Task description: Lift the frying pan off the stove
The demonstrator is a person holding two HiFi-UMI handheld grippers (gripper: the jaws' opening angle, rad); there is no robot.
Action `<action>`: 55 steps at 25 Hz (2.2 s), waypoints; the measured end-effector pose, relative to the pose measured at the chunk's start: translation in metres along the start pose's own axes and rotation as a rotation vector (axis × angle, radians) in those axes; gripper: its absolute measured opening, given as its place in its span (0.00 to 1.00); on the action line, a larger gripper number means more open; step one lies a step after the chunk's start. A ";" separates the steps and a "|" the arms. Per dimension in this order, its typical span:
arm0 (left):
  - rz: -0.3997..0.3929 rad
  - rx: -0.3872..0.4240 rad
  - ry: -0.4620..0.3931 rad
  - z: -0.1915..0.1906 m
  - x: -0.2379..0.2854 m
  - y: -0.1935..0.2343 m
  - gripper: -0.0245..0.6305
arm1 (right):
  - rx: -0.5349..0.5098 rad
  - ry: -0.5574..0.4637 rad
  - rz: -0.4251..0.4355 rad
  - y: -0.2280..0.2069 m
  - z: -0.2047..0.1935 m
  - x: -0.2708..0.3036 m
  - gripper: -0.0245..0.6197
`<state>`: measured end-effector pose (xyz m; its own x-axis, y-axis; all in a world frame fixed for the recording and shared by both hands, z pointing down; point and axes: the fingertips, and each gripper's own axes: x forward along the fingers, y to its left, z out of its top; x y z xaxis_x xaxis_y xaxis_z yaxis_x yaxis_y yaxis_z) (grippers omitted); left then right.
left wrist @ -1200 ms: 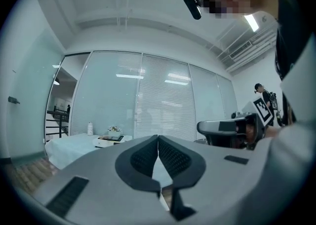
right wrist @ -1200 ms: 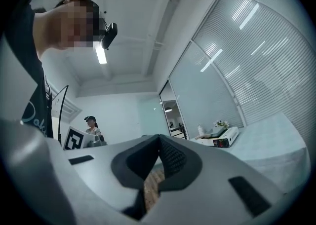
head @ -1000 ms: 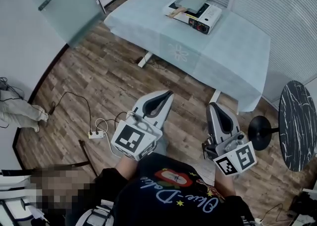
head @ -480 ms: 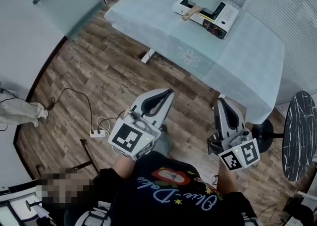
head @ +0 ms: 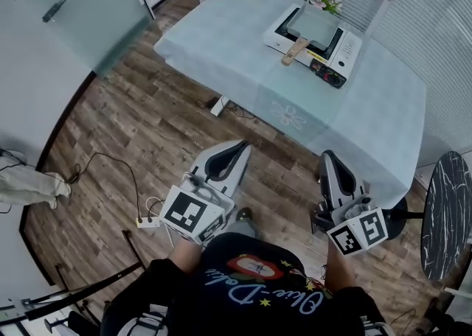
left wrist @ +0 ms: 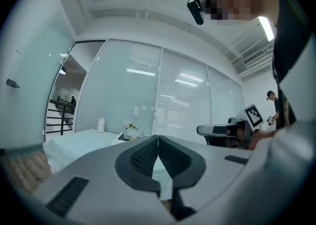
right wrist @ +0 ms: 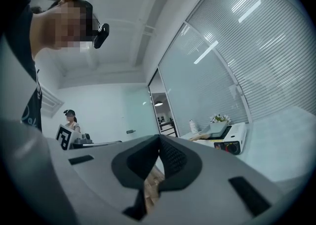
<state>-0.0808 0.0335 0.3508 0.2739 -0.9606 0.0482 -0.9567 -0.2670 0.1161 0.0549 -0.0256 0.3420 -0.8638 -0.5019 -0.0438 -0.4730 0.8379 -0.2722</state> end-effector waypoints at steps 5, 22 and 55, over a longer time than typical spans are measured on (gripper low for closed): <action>-0.038 -0.031 -0.006 0.004 0.008 0.027 0.05 | 0.016 -0.012 -0.009 0.001 0.004 0.030 0.04; -0.062 -0.029 0.005 0.015 0.067 0.071 0.05 | 0.033 -0.040 -0.017 -0.046 0.014 0.092 0.04; -0.278 -0.174 0.065 0.019 0.270 0.154 0.05 | 0.124 -0.002 0.006 -0.174 0.023 0.213 0.04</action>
<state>-0.1561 -0.2685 0.3630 0.5333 -0.8442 0.0538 -0.8148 -0.4956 0.3008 -0.0428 -0.2832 0.3575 -0.8661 -0.4976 -0.0480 -0.4426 0.8080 -0.3889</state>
